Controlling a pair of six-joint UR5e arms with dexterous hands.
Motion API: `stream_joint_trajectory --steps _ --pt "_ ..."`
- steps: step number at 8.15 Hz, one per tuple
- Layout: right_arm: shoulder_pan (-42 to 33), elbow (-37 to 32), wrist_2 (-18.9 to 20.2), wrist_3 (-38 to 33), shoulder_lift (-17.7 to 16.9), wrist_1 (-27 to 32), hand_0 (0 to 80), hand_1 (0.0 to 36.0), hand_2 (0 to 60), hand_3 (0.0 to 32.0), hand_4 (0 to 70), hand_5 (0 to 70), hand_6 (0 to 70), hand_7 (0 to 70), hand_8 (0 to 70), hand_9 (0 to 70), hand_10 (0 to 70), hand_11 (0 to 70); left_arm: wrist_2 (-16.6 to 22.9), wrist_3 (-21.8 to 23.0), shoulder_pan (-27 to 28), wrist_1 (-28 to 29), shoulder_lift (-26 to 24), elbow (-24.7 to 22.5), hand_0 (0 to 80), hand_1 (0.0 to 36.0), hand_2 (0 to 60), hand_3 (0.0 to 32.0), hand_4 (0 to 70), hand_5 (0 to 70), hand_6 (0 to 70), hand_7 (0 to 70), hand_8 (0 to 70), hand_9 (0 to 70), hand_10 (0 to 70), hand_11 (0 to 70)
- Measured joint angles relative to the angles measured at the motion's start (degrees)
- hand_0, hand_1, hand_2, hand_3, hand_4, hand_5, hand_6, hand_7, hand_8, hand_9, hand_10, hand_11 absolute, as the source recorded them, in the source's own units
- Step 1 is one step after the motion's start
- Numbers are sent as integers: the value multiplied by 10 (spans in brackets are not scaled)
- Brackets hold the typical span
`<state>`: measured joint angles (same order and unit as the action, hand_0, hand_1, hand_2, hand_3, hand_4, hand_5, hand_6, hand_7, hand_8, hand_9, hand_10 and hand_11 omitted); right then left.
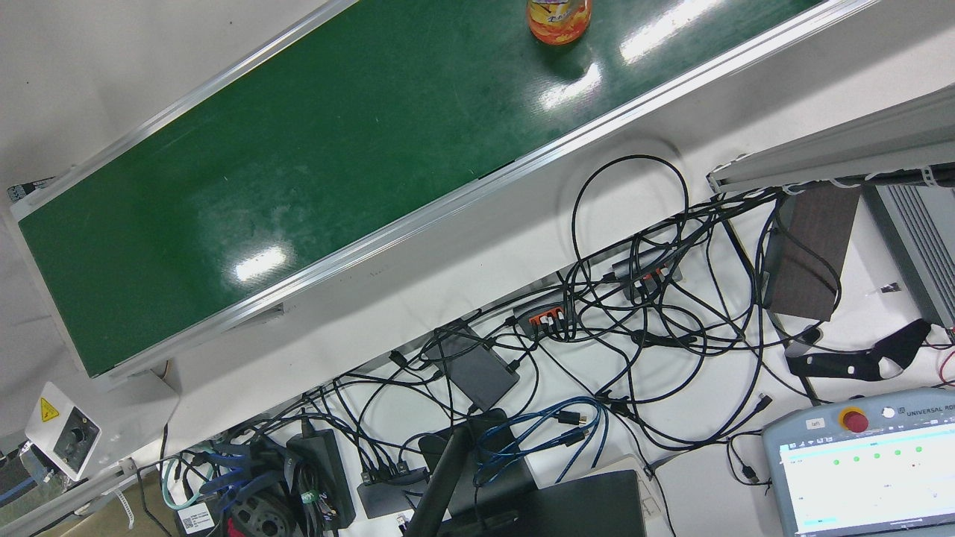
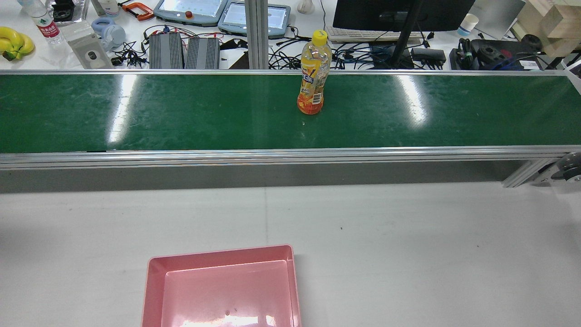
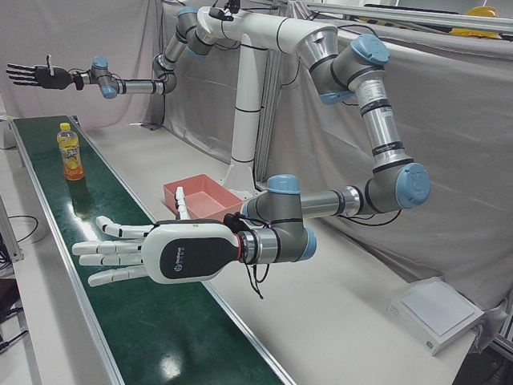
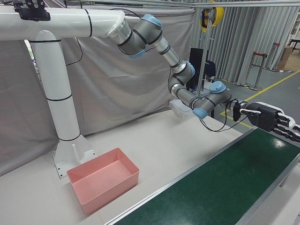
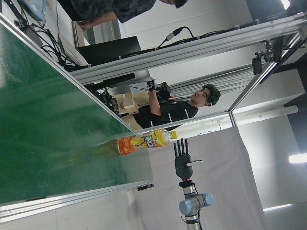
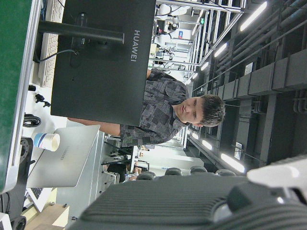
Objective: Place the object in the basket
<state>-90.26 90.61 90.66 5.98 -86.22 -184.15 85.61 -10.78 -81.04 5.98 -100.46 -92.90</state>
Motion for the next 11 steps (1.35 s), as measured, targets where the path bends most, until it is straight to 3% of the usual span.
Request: stream_joint_trajectory --steps 1,2,3,4,5,7,8,9,10,11 --pt "0 0 0 0 0 0 0 0 0 0 0 0 0 0 0 0 0 0 0 0 -4 0 0 -3 493 50 0 12 87 330 0 45 66 67 0 0" --pt "0 0 0 0 0 0 0 0 0 0 0 0 0 0 0 0 0 0 0 0 -6 0 0 -5 495 50 0 24 83 333 0 42 67 65 0 0" --pt "0 0 0 0 0 0 0 0 0 0 0 0 0 0 0 0 0 0 0 0 -6 -1 0 -6 490 44 0 82 62 326 0 36 49 29 7 16" --pt "0 0 0 0 0 0 0 0 0 0 0 0 0 0 0 0 0 0 0 0 -3 -1 0 -6 496 55 0 84 64 312 0 31 38 27 11 25" --pt "0 -1 0 0 0 0 0 0 0 0 0 0 0 0 0 0 0 0 0 -3 -1 -2 0 -6 501 63 0 64 71 299 0 37 54 52 6 17" --pt "0 -1 0 0 0 0 0 0 0 0 0 0 0 0 0 0 0 0 0 -10 21 -2 -1 -4 502 48 0 186 2 231 0 24 18 0 18 37" --pt "0 -1 0 0 0 0 0 0 0 0 0 0 0 0 0 0 0 0 0 -14 40 -7 -8 -1 497 45 0 172 0 208 0 20 15 0 14 31" --pt "0 -1 0 0 0 0 0 0 0 0 0 0 0 0 0 0 0 0 0 -21 53 -12 -18 1 494 61 0 54 29 224 0 37 55 52 17 35" --pt "0 -1 0 0 0 0 0 0 0 0 0 0 0 0 0 0 0 0 0 -27 59 -16 -23 0 485 63 0 12 39 239 0 44 70 72 28 50" --pt "1 -1 0 0 0 0 0 0 0 0 0 0 0 0 0 0 0 0 0 -31 62 -18 -28 -2 479 58 0 0 39 234 0 44 77 74 42 70"
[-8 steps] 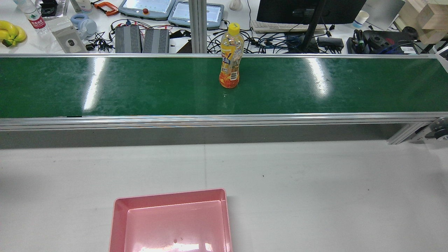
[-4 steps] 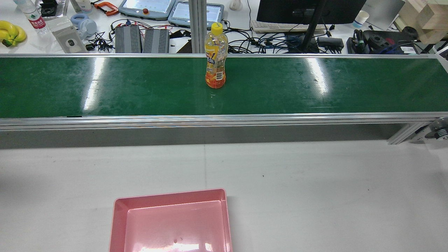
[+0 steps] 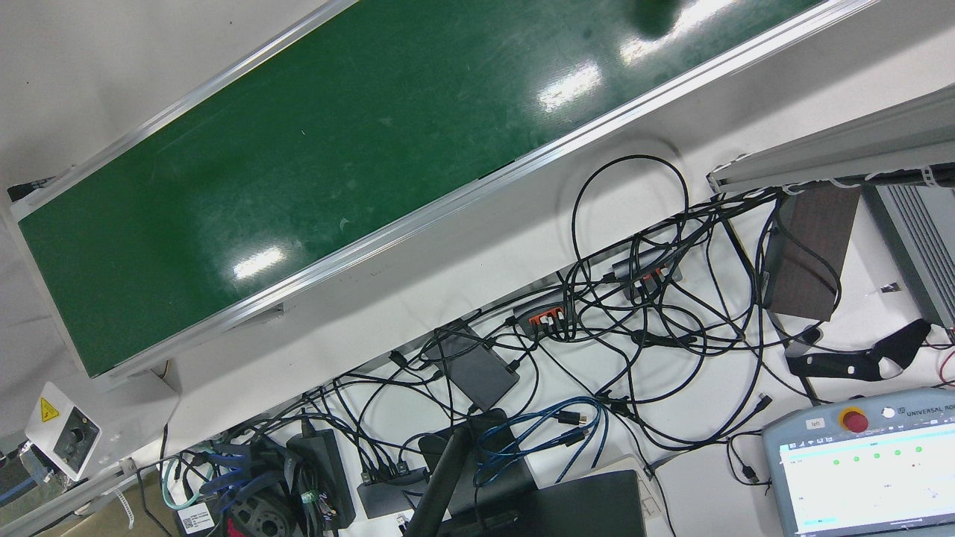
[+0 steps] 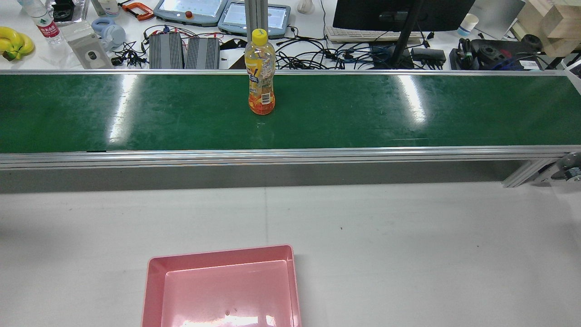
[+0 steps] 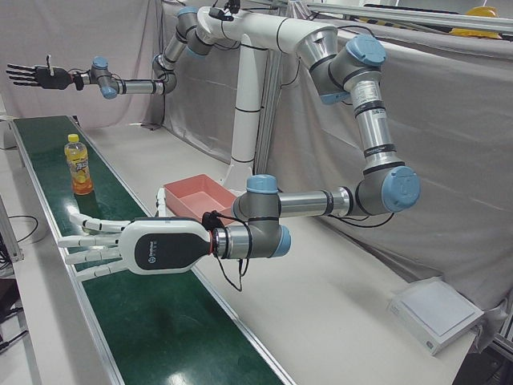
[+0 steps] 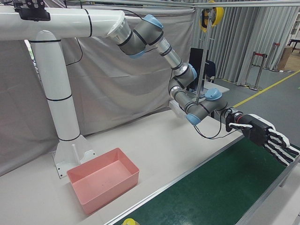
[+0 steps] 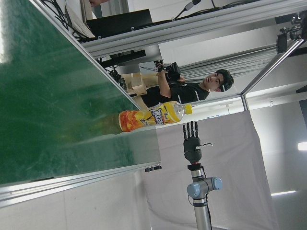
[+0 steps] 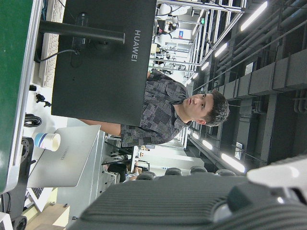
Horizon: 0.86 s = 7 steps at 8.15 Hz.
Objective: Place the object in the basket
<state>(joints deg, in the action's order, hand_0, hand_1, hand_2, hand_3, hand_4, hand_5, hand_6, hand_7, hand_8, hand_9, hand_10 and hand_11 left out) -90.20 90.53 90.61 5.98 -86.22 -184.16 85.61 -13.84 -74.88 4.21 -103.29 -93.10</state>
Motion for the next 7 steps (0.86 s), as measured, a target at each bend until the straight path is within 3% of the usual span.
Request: stream_joint_trajectory --steps 7 --pt "0 0 0 0 0 0 0 0 0 0 0 0 0 0 0 0 0 0 -9 -48 19 -55 -7 -37 462 38 0 0 42 201 0 54 71 62 46 73"
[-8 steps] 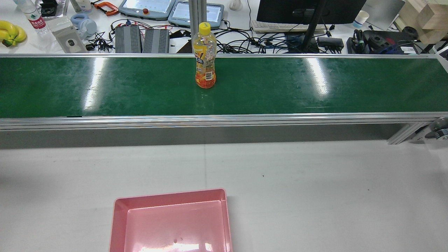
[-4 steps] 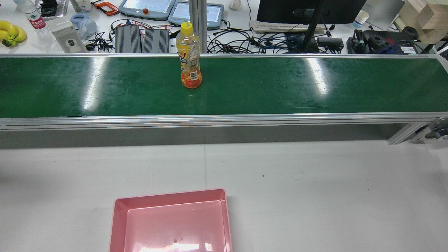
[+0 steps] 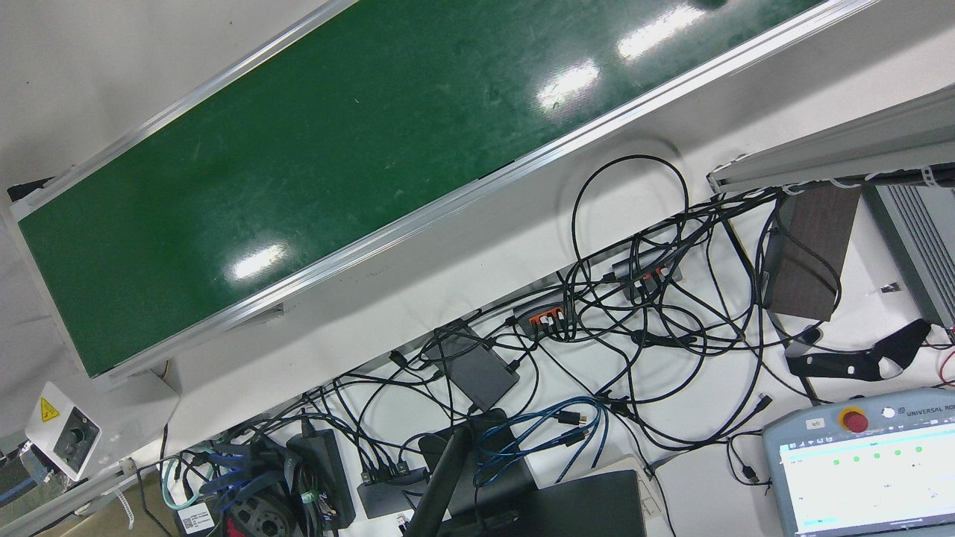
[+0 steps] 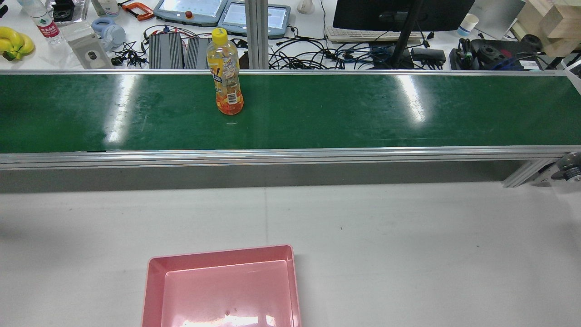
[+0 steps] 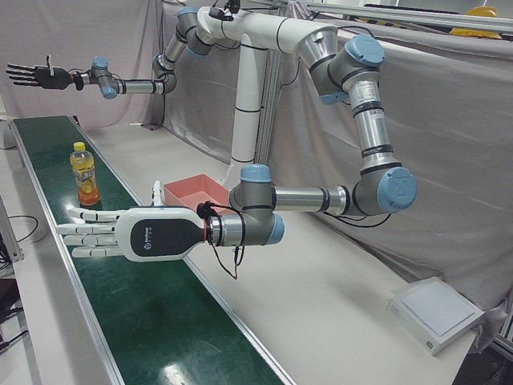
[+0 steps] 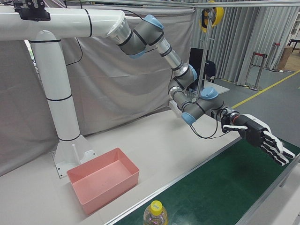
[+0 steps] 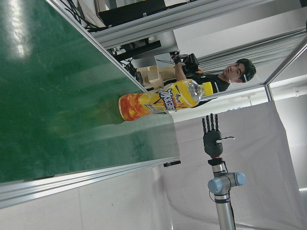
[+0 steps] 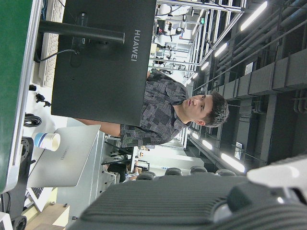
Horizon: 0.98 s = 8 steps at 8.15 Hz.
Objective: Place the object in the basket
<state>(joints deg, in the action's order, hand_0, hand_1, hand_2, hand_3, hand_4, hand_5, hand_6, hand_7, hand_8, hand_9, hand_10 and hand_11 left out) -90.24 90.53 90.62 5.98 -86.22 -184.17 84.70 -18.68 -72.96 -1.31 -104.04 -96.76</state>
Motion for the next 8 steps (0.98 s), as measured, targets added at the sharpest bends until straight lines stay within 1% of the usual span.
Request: stream_joint_trajectory --steps 2,3,4,5,6,7,8 --pt "0 0 0 0 0 0 0 0 0 0 0 0 0 0 0 0 0 0 -24 -1 37 -10 -9 0 460 38 0 4 34 198 0 43 72 63 44 70" --pt "1 0 0 0 0 0 0 0 0 0 0 0 0 0 0 0 0 0 -46 -1 59 -17 -11 1 465 41 0 32 27 200 0 43 64 55 38 61" --pt "1 0 0 0 0 0 0 0 0 0 0 0 0 0 0 0 0 0 -65 -1 77 -24 -15 2 467 41 0 34 21 193 0 44 62 52 40 65" --pt "1 0 0 0 0 0 0 0 0 0 0 0 0 0 0 0 0 0 -75 -2 88 -33 -20 4 461 38 0 38 11 193 0 44 63 55 40 65" --pt "1 0 0 0 0 0 0 0 0 0 0 0 0 0 0 0 0 0 -81 -4 93 -40 -24 6 461 40 0 54 7 191 0 43 59 52 41 66" --pt "1 0 0 0 0 0 0 0 0 0 0 0 0 0 0 0 0 0 -82 -6 96 -43 -27 7 461 36 0 58 11 194 0 45 65 55 40 64" --pt "1 0 0 0 0 0 0 0 0 0 0 0 0 0 0 0 0 0 -83 -7 98 -44 -31 8 461 34 0 30 16 191 0 45 67 60 47 74"
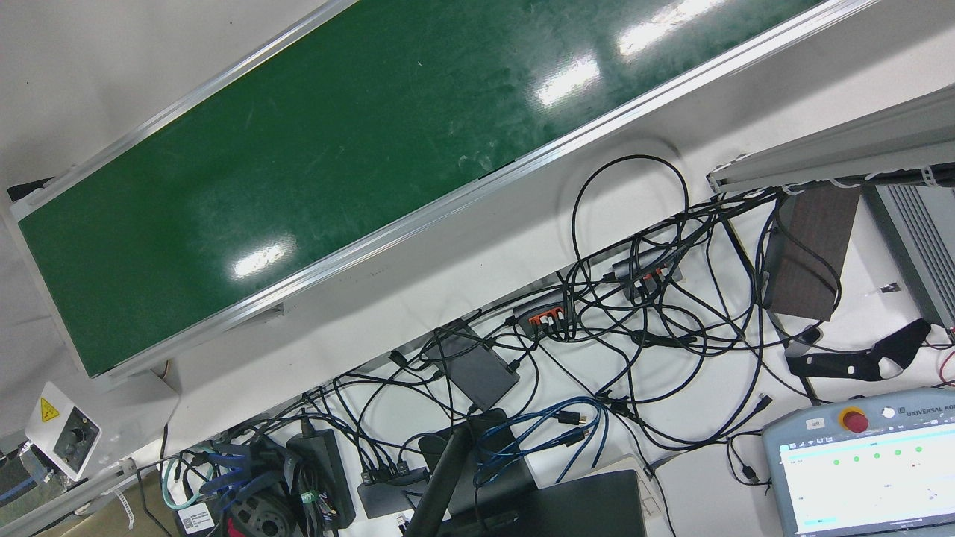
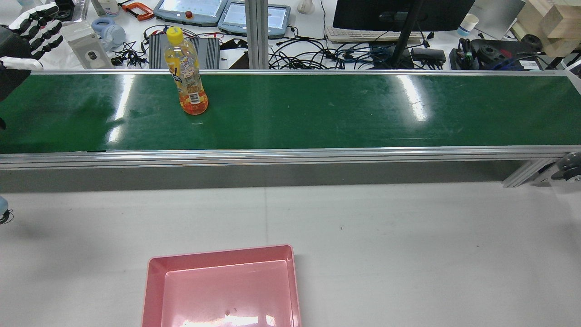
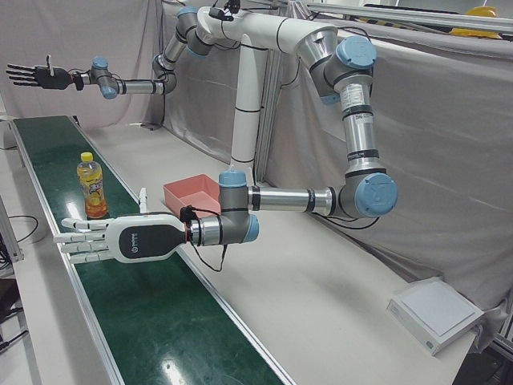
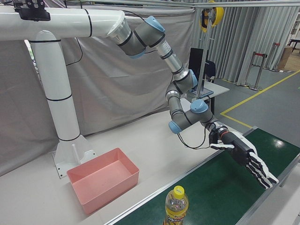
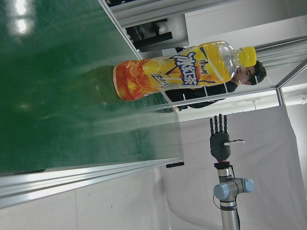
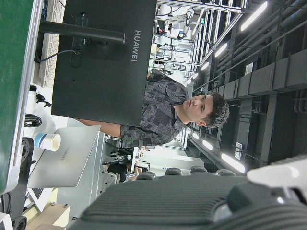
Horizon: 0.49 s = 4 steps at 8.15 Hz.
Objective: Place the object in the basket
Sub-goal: 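Move the left hand along the conveyor toward the approaching juice bottle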
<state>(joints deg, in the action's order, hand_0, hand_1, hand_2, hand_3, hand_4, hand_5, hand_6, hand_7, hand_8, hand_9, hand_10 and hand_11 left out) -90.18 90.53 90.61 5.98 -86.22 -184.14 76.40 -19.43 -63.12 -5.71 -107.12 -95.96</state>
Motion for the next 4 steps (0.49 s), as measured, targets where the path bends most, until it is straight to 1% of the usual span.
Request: stream_joint_trajectory --steps 1,2,3,4 --pt "0 0 0 0 0 0 0 0 0 0 0 0 0 0 0 0 0 0 -1 -5 5 -1 -5 0 462 33 0 50 16 193 0 38 65 62 51 81" --pt "0 0 0 0 0 0 0 0 0 0 0 0 0 0 0 0 0 0 -1 -14 9 1 -8 0 462 33 0 52 14 196 0 40 61 56 48 77" --pt "0 0 0 0 0 0 0 0 0 0 0 0 0 0 0 0 0 0 0 -20 11 3 -10 0 461 32 0 64 7 191 0 35 56 54 44 71" --pt "0 0 0 0 0 0 0 0 0 0 0 0 0 0 0 0 0 0 2 -27 13 5 -10 0 459 32 0 64 10 194 0 37 54 52 43 69"
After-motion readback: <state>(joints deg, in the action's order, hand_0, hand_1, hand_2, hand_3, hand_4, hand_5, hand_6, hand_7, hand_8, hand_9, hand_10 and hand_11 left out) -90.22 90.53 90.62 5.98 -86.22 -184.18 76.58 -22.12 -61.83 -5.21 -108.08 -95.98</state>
